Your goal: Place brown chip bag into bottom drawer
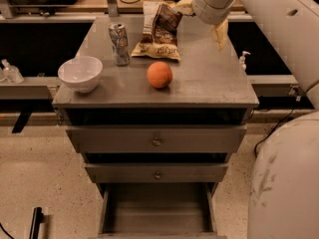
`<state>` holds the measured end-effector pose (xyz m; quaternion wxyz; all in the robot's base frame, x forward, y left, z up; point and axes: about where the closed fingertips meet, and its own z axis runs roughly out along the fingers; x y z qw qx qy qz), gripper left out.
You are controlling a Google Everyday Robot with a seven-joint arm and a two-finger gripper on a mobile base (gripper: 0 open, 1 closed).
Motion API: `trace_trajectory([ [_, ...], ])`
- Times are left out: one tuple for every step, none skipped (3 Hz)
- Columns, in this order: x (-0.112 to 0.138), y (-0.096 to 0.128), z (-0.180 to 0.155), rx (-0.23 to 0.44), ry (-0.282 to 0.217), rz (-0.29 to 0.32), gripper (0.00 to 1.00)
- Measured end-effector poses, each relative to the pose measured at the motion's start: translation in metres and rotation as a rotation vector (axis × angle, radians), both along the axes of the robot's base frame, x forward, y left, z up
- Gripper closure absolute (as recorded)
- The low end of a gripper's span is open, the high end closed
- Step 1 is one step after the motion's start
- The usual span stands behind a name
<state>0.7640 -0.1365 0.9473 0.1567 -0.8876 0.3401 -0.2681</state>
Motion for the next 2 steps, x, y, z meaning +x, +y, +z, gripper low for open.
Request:
trace_trajectory([
  [-0.0001, 0.0002, -0.0005, 0.0, 0.001, 0.0, 0.0],
  [0.0041, 0.0053, 0.0039, -0.023, -0.029, 0.082, 0.0],
])
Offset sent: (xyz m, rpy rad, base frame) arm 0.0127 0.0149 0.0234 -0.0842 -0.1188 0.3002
